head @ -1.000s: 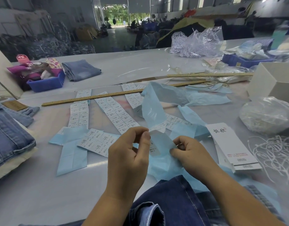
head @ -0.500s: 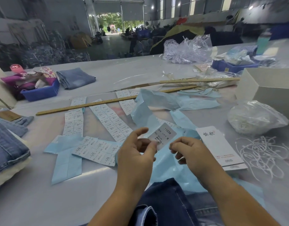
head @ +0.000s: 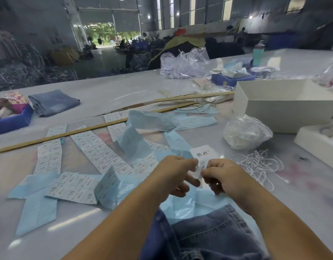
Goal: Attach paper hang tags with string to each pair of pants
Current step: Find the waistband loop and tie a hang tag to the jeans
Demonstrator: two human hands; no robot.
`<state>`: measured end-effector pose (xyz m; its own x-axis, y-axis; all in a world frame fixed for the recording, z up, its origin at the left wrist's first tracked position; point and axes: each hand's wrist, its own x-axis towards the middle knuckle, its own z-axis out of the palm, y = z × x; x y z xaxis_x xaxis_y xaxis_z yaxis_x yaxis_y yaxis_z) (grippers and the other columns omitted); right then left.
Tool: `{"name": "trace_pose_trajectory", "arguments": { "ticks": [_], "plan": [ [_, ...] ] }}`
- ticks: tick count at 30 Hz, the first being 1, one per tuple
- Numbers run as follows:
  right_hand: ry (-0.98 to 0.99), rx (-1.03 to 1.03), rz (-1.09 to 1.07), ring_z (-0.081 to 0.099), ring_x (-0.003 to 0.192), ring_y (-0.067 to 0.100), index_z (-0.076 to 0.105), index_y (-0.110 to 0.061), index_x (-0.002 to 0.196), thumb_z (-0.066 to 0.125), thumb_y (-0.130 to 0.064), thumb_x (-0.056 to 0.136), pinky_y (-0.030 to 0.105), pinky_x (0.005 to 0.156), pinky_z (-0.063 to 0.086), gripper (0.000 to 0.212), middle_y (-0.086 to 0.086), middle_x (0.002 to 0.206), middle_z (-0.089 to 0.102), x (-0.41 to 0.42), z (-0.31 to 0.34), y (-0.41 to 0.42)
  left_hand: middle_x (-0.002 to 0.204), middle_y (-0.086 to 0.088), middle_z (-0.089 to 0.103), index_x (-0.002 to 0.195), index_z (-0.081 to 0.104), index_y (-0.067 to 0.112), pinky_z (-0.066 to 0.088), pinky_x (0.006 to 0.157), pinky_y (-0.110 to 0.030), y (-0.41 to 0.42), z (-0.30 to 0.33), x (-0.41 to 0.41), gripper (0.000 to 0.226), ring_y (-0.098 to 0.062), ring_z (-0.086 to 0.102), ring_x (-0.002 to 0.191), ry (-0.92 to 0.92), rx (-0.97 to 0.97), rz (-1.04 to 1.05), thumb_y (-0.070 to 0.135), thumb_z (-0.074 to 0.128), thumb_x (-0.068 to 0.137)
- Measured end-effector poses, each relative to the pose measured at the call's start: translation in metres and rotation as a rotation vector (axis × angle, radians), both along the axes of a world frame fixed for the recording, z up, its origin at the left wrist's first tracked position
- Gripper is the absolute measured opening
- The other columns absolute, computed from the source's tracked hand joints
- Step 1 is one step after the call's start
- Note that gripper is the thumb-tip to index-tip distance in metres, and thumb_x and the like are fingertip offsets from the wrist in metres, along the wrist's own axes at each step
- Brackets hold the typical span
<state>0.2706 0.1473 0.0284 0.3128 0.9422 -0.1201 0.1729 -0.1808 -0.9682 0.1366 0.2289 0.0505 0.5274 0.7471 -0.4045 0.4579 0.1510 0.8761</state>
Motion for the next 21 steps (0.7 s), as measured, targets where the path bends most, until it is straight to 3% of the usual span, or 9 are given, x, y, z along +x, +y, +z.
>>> {"name": "trace_pose_trajectory", "arguments": {
  "ticks": [3, 6, 10, 12, 15, 18, 21],
  "plan": [
    [-0.002, -0.058, 0.055, 0.04, 0.047, 0.011, 0.055, -0.018, 0.059, 0.059, -0.007, 0.091, 0.024, 0.048, 0.033, 0.034, -0.001, 0.051, 0.047, 0.022, -0.009, -0.005, 0.067, -0.002, 0.074, 0.102, 0.065, 0.018, 0.043, 0.044, -0.018, 0.007, -0.004, 0.026, 0.023, -0.01, 0.043, 0.033, 0.218, 0.113, -0.179, 0.035, 0.056, 0.09],
    [0.038, -0.08, 0.079, 0.036, 0.048, 0.011, 0.05, -0.019, 0.06, 0.056, -0.007, 0.092, 0.022, 0.048, 0.028, 0.035, -0.002, 0.052, 0.043, 0.041, -0.016, -0.009, 0.053, 0.004, 0.067, 0.1, 0.068, 0.017, 0.035, 0.042, -0.016, 0.013, -0.016, 0.044, 0.024, -0.013, 0.036, 0.04, 0.32, 0.153, -0.24, 0.035, 0.062, 0.086],
    [0.039, -0.099, 0.078, 0.034, 0.052, 0.013, 0.054, -0.003, 0.077, 0.056, -0.008, 0.093, 0.029, 0.051, 0.025, 0.017, 0.005, 0.06, 0.041, 0.061, -0.024, -0.006, 0.051, 0.002, 0.049, 0.089, 0.071, 0.008, 0.028, 0.043, -0.019, 0.019, -0.035, 0.054, 0.014, -0.011, 0.034, 0.044, 0.122, 0.052, -0.12, 0.021, 0.071, 0.082],
    [-0.093, -0.103, -0.007, 0.042, 0.051, 0.011, 0.059, -0.005, 0.073, 0.061, -0.012, 0.091, 0.027, 0.05, 0.034, 0.019, 0.004, 0.06, 0.049, 0.067, -0.029, -0.002, 0.052, 0.003, 0.049, 0.082, 0.069, 0.007, 0.027, 0.041, -0.019, 0.024, -0.041, 0.062, 0.009, -0.01, 0.034, 0.042, 0.059, 0.062, -0.024, 0.015, 0.071, 0.083],
    [-0.313, -0.065, -0.202, 0.053, 0.06, 0.012, 0.066, -0.01, 0.069, 0.064, -0.014, 0.086, 0.03, 0.06, 0.043, 0.018, -0.005, 0.06, 0.06, 0.072, -0.037, 0.003, 0.056, 0.0, 0.05, 0.075, 0.062, 0.009, 0.025, 0.041, -0.019, 0.03, -0.047, 0.075, 0.012, -0.012, 0.034, 0.042, -0.016, 0.057, 0.147, 0.01, 0.065, 0.086],
    [-0.407, -0.026, -0.37, 0.048, 0.055, 0.013, 0.059, -0.012, 0.062, 0.063, -0.016, 0.084, 0.03, 0.056, 0.04, 0.022, -0.006, 0.054, 0.053, 0.079, -0.049, 0.003, 0.063, -0.002, 0.051, 0.081, 0.063, 0.007, 0.025, 0.04, -0.02, 0.029, -0.055, 0.083, 0.008, -0.013, 0.033, 0.046, -0.064, -0.056, 0.276, 0.011, 0.062, 0.088],
    [-0.466, -0.019, -0.496, 0.052, 0.059, 0.016, 0.056, -0.016, 0.06, 0.061, -0.016, 0.083, 0.03, 0.056, 0.042, 0.024, -0.004, 0.059, 0.057, 0.086, -0.063, 0.002, 0.068, -0.003, 0.063, 0.089, 0.069, 0.005, 0.029, 0.039, -0.019, 0.023, -0.071, 0.087, 0.011, -0.01, 0.041, 0.04, -0.022, -0.06, 0.268, 0.015, 0.065, 0.088]
  ]
}}
